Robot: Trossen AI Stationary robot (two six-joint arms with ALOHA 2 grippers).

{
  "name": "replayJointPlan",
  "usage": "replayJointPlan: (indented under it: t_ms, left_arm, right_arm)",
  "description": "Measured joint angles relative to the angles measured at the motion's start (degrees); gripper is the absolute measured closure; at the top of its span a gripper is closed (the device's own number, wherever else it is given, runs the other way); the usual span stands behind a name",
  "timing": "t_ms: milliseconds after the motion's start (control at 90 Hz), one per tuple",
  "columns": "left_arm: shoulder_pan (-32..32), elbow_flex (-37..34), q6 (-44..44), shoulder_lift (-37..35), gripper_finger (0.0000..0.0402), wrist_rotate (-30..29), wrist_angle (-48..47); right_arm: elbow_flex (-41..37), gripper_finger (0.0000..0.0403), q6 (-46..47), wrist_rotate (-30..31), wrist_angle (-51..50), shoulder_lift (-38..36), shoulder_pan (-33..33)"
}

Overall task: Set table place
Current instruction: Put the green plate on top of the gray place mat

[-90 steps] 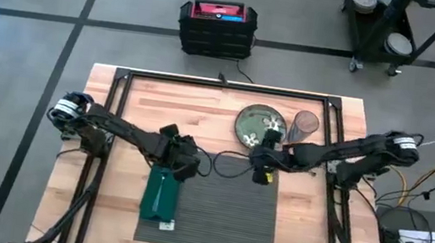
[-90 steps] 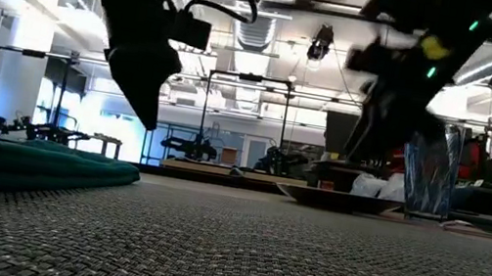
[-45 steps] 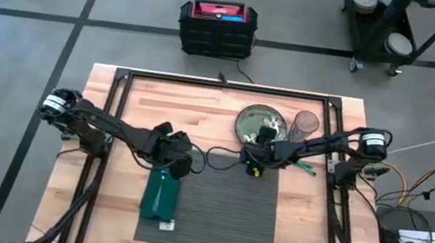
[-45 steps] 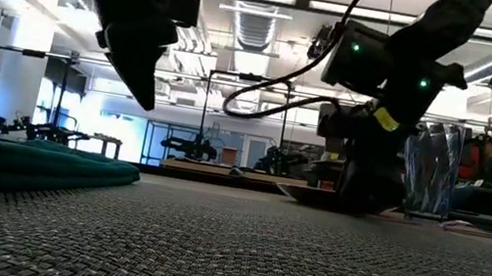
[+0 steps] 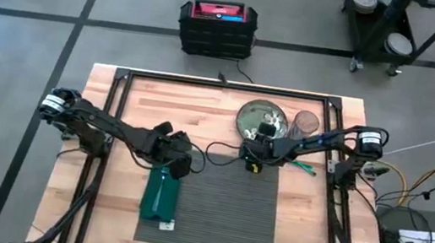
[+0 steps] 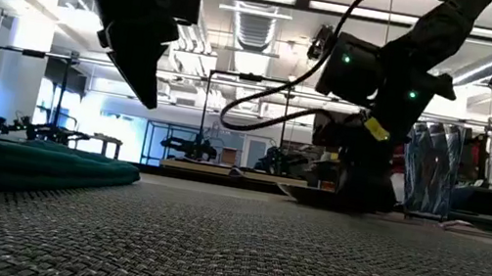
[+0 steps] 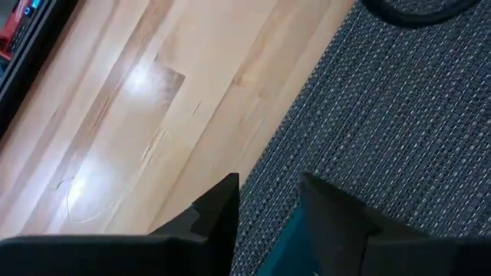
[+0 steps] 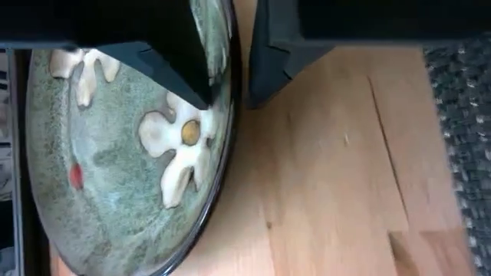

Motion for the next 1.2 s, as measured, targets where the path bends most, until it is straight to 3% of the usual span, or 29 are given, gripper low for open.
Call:
replayJointPlan:
  t_ms: [189, 489, 867, 1200]
  left_arm:
    - [0.0, 0.0, 0.01, 0.0, 0.0287, -0.01, 0.07]
    - [-0.07, 0.0, 0.73, 0.0, 0.0287, -0.01, 0.06]
    - [-0.13, 0.02, 1.09, 0.02, 0.0288, 0.01, -1.63]
    - [-0.83, 0.02, -1.02, -0.52, 0.0288, -0.04, -10.16]
  right_arm:
    - [0.19, 0.0377, -1.75, 4.92, 1.19, 2.84, -0.07]
    - [2.6, 0.0399, -5.09, 7.15, 0.51, 2.53, 0.69]
    - [13.91, 0.0403, -3.64, 3.0, -9.36, 0.41, 6.49]
    - [22.36, 0.0403, 2.03, 1.65, -13.93, 0.3, 15.97]
